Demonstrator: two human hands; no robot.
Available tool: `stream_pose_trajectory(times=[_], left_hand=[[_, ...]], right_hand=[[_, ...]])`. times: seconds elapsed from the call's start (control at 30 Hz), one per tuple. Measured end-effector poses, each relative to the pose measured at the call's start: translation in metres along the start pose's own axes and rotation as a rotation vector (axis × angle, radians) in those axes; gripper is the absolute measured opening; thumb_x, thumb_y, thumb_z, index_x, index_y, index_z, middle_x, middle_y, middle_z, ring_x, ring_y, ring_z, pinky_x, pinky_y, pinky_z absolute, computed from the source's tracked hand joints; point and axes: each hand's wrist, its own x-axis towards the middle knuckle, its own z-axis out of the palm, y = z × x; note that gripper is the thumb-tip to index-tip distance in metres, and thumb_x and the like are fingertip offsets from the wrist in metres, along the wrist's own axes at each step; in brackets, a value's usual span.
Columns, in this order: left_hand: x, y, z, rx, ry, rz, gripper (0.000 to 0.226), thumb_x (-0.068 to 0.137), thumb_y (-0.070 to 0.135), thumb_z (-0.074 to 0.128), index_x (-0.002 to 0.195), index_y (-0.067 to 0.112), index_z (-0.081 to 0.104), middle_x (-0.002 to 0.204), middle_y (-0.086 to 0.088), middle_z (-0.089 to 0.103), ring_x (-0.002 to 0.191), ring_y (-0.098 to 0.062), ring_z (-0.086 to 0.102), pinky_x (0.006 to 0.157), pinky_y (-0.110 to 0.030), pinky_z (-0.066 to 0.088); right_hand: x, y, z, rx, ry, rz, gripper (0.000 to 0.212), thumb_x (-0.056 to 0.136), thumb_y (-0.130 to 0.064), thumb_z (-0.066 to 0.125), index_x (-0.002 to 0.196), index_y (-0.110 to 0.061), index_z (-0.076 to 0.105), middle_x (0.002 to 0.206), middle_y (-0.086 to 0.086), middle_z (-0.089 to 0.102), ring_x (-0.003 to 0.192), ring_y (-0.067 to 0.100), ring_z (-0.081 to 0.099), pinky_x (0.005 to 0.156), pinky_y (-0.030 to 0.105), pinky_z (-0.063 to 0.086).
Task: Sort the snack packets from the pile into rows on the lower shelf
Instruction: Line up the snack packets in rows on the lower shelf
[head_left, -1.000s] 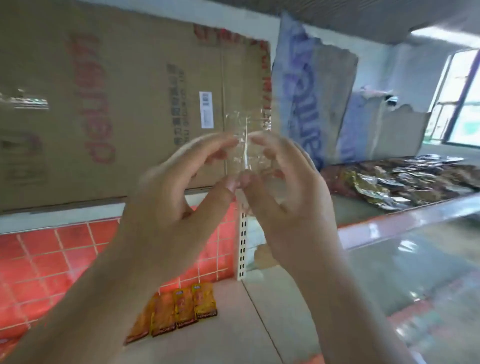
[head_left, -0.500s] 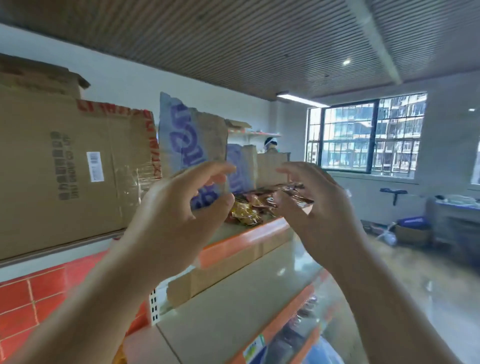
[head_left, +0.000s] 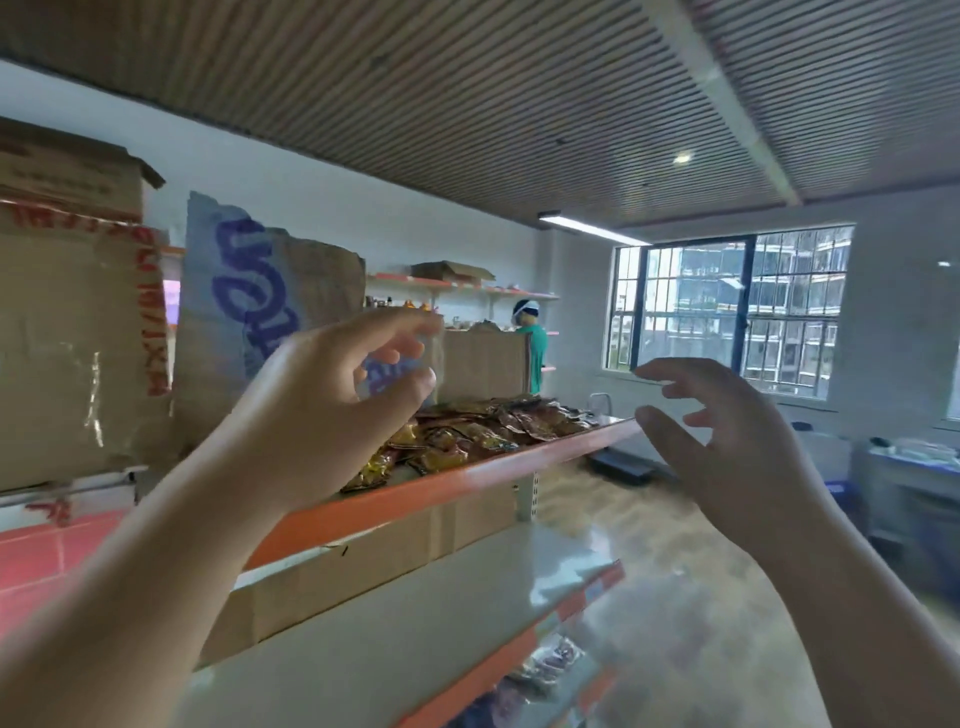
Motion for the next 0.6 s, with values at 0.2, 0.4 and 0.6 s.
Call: stream_pose_trajectory(times=[0.2, 0.4, 0.6], left_hand=[[0.02, -0.006, 0.05, 0.105, -0.068, -0.061, 0.04, 0.089, 0.061, 0.052, 0.128, 0.066, 0.048, 0.114, 0.037, 0.06, 0.107, 0.018, 0.053, 0.081, -0.013, 0.043], [0.055, -0.033, 0.074, 0.151, -0.022, -0.099, 0.039, 0.09, 0.058, 0.053, 0.129, 0.058, 0.054, 0.107, 0.034, 0.062, 0.103, 0.023, 0.051, 0.074, -0.016, 0.045], [0.076, -0.074, 0.094, 0.207, -0.011, -0.128, 0.038, 0.09, 0.059, 0.053, 0.127, 0.056, 0.057, 0.109, 0.031, 0.063, 0.102, 0.017, 0.055, 0.074, -0.018, 0.046]], right_hand=[[0.016, 0.056, -0.004, 0.006, -0.07, -0.011, 0.028, 0.092, -0.023, 0.07, 0.115, -0.038, 0.065, 0.108, -0.036, 0.054, 0.096, -0.026, 0.048, 0.076, -0.006, 0.033], [0.05, 0.101, 0.035, 0.003, -0.128, -0.05, 0.027, 0.091, -0.036, 0.065, 0.117, -0.039, 0.067, 0.115, -0.027, 0.061, 0.102, -0.005, 0.056, 0.086, 0.019, 0.046], [0.091, 0.119, 0.107, 0.015, -0.23, -0.192, 0.03, 0.089, -0.055, 0.054, 0.119, -0.05, 0.059, 0.109, -0.044, 0.052, 0.106, -0.016, 0.052, 0.077, 0.012, 0.04]])
